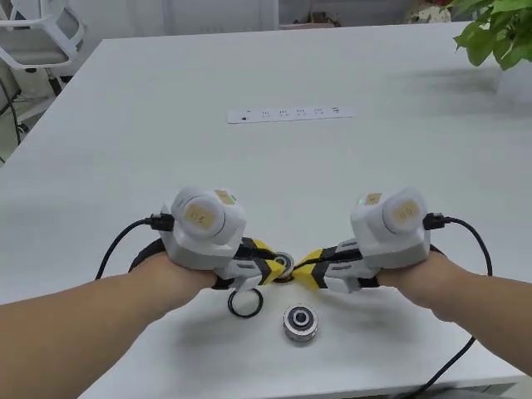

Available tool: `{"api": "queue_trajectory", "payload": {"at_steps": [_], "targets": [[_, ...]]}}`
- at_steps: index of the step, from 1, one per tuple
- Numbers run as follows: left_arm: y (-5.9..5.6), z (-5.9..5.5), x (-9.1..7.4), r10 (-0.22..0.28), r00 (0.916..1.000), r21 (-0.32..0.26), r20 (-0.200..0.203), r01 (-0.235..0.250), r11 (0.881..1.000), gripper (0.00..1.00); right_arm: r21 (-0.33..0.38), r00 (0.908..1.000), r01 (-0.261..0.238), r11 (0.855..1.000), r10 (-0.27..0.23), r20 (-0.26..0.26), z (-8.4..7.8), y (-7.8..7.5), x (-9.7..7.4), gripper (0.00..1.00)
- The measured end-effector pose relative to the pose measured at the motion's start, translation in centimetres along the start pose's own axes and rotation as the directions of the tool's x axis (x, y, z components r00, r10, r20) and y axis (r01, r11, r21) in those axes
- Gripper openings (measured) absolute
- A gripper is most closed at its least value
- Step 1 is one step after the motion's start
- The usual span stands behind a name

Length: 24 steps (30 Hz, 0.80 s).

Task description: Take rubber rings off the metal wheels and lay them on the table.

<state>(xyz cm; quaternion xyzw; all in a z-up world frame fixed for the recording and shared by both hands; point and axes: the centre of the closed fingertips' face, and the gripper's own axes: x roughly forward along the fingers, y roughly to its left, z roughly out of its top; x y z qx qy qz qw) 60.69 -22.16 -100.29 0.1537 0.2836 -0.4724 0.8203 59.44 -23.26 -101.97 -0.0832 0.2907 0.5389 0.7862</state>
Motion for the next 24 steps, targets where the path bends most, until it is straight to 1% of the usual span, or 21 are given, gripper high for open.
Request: {"api": "queue_trajectory", "payload": {"at_steps": [4,8,13,16,20,23,24], "targets": [[0.02,-0.02,0.00,0.001,1.0000,0.003,-0.002,-0.001,1.000,0.13,0.103,0.9999,-0.003,0.995,0.002,0.014,-0.03,-0.19,-0.12,0.00],[0.02,-0.06,-0.04,0.002,1.0000,0.007,-0.003,-0.002,1.000,0.13,0.139,0.9998,-0.007,0.990,0.004,0.018,0.03,-0.26,-0.28,0.00],[-0.02,-0.05,-0.06,0.002,1.0000,0.011,-0.004,-0.002,1.000,0.13,0.193,0.9995,-0.015,0.981,0.009,0.030,0.19,-0.23,-0.59,0.00],[-0.05,-0.04,-0.06,0.001,1.0000,0.011,-0.005,-0.001,1.000,0.13,0.203,0.9995,-0.017,0.979,0.012,0.030,0.24,-0.20,-0.60,0.00],[-0.06,-0.04,-0.04,0.002,1.0000,0.012,-0.007,-0.002,1.000,0.12,0.252,0.9992,-0.023,0.967,0.014,0.037,0.24,-0.26,-0.72,0.00],[-0.11,-0.05,-0.03,0.002,1.0000,0.011,-0.008,-0.002,1.000,0.12,0.262,0.9990,-0.028,0.965,0.017,0.041,0.22,-0.21,-0.89,0.00],[-0.12,-0.05,-0.04,0.002,1.0000,0.011,-0.008,-0.002,1.000,0.12,0.273,0.9988,-0.030,0.962,0.018,0.045,0.25,-0.23,-0.89,0.00]]}}
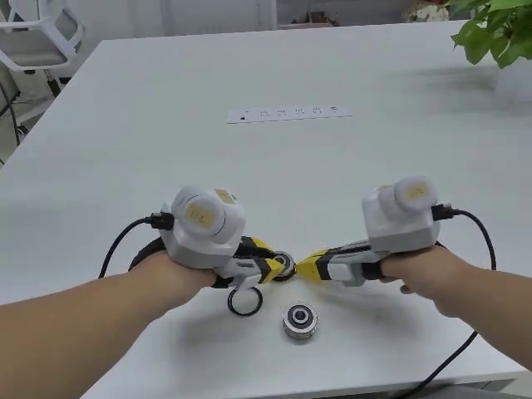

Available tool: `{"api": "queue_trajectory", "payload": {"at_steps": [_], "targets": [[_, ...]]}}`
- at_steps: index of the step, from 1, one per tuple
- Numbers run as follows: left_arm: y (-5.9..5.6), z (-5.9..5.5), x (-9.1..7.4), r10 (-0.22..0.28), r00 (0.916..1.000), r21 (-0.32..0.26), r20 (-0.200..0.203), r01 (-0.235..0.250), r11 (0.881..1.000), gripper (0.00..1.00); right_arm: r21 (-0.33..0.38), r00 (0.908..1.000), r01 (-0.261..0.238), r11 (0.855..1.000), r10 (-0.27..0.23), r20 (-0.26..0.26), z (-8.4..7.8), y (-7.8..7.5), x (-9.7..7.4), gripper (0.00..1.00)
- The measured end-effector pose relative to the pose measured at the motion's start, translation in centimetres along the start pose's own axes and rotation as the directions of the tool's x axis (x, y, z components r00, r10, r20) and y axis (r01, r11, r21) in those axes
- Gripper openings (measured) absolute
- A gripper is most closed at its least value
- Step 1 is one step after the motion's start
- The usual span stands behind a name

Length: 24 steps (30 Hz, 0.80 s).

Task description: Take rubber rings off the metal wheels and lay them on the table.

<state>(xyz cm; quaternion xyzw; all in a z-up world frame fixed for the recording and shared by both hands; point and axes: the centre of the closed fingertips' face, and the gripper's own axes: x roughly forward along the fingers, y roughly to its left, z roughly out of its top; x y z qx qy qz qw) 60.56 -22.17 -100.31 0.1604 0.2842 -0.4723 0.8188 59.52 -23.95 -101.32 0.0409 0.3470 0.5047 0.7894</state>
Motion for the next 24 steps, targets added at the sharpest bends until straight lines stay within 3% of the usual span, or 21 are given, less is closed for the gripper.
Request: {"api": "queue_trajectory", "payload": {"at_steps": [6,13,20,24], "targets": [[0.0,0.0,0.0,0.003,1.0000,-0.003,0.002,-0.003,1.000,0.12,0.031,0.9999,0.013,0.999,-0.013,-0.003,-0.1,0.1,0.2,0.00],[-0.1,0.0,-0.1,0.009,1.0000,-0.003,-0.003,-0.009,1.000,0.12,0.134,0.9979,0.026,0.991,-0.033,0.055,0.8,0.1,0.2,0.00],[-0.1,0.0,0.0,0.016,0.9998,0.001,-0.009,-0.016,1.000,0.12,0.134,0.9964,0.007,0.991,-0.018,0.083,1.2,0.3,0.1,0.00],[0.0,0.0,0.0,0.021,0.9997,-0.003,-0.009,-0.021,1.000,0.12,0.121,0.9970,0.026,0.992,-0.035,0.069,1.2,0.1,-0.1,0.00]]}}
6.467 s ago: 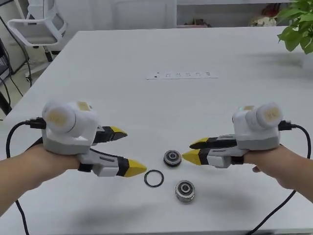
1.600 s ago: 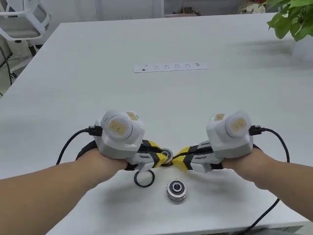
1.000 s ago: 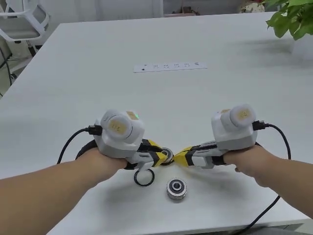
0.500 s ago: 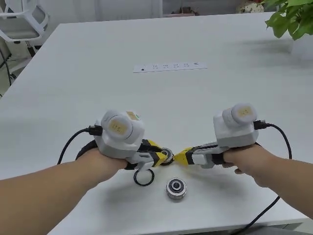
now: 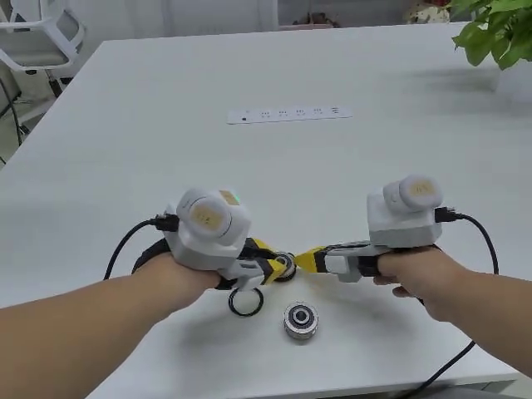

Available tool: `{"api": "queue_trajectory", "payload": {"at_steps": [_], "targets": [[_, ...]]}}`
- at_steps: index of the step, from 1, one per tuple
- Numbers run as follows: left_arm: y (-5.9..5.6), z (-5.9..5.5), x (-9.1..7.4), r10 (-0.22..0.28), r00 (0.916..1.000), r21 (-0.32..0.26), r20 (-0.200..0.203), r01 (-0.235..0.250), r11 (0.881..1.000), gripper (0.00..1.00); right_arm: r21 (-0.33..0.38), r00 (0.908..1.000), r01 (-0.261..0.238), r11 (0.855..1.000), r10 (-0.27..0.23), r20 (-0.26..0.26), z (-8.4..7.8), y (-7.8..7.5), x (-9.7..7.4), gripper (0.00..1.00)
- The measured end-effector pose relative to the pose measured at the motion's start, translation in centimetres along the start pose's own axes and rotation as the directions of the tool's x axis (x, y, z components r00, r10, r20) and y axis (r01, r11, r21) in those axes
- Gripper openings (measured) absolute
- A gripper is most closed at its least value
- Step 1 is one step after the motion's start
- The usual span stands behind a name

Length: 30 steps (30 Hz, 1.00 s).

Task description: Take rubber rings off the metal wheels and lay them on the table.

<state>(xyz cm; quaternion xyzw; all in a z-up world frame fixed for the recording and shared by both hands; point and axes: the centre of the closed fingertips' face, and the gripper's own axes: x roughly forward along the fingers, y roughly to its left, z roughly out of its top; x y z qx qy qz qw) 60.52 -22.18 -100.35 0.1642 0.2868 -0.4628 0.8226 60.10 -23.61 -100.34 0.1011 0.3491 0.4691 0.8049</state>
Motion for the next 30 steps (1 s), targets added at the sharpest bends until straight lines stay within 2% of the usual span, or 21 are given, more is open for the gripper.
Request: {"api": "queue_trajectory", "payload": {"at_steps": [9,13,18,19,25,30], "targets": [[0.0,0.0,0.0,0.002,1.0000,0.005,-0.003,-0.002,1.000,0.12,-0.016,0.9999,-0.015,1.000,0.015,-0.003,0.2,0.2,0.2,0.00],[0.0,0.0,0.0,0.002,1.0000,0.005,-0.003,-0.002,1.000,0.12,-0.041,0.9990,-0.041,0.998,0.040,-0.018,0.1,1.3,0.8,0.00],[-0.1,-0.1,0.0,0.000,1.0000,0.006,-0.003,0.000,1.000,0.12,-0.026,0.9986,-0.053,0.998,0.053,-0.006,0.2,1.1,0.7,0.00],[-0.1,-0.1,0.0,0.001,1.0000,0.008,-0.003,-0.001,1.000,0.12,-0.003,0.9962,-0.085,0.996,0.085,0.017,0.6,1.7,0.7,0.00],[-0.1,0.0,0.0,0.001,1.0000,0.007,0.000,-0.001,1.000,0.12,-0.017,0.9963,-0.084,0.996,0.085,0.015,0.5,1.6,0.8,0.00],[-0.1,0.0,0.0,0.003,1.0000,0.007,0.000,-0.003,1.000,0.12,-0.030,0.9981,-0.061,0.998,0.061,0.003,0.1,1.2,0.7,0.00]]}}
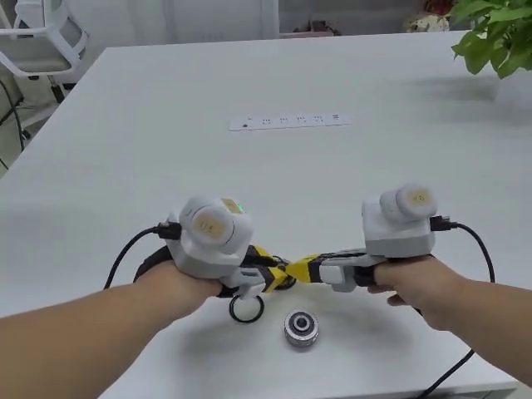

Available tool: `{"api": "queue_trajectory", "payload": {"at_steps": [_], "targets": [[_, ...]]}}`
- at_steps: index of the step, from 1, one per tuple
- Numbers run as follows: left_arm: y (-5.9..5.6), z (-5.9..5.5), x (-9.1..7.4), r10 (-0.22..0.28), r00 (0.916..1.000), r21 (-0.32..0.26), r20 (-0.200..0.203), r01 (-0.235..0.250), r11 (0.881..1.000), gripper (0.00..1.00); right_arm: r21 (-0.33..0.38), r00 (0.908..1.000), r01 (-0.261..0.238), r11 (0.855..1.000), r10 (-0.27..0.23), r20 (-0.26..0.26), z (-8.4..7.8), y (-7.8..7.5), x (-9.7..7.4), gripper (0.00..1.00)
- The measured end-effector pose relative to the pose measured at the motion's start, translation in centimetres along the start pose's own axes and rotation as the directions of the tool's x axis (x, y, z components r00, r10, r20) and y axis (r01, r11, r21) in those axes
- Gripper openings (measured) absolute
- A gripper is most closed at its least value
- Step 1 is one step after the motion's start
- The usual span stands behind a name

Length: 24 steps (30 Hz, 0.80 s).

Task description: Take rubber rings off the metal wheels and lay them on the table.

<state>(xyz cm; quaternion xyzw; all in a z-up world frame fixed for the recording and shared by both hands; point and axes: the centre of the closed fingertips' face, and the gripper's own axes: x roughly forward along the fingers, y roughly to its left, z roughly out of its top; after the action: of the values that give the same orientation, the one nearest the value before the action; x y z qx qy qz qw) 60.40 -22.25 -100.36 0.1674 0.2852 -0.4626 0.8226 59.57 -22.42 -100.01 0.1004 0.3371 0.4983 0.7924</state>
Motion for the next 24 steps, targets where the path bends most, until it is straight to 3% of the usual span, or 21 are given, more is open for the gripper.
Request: {"api": "queue_trajectory", "payload": {"at_steps": [13,19,24], "targets": [[-0.1,0.2,0.0,-0.001,1.0000,0.023,-0.009,0.001,1.000,0.14,0.003,0.9998,0.016,1.000,-0.017,0.014,0.4,-0.1,-0.5,0.00],[-0.2,1.3,-0.9,-0.008,0.9994,0.010,0.033,0.008,1.000,0.15,0.013,0.9994,0.019,1.000,-0.020,0.030,0.7,0.2,-0.7,0.00],[-0.1,1.4,-1.7,-0.004,0.9993,0.032,0.038,0.002,0.999,0.18,0.019,0.9987,0.021,1.000,-0.021,0.045,1.1,0.6,-1.1,0.00]]}}
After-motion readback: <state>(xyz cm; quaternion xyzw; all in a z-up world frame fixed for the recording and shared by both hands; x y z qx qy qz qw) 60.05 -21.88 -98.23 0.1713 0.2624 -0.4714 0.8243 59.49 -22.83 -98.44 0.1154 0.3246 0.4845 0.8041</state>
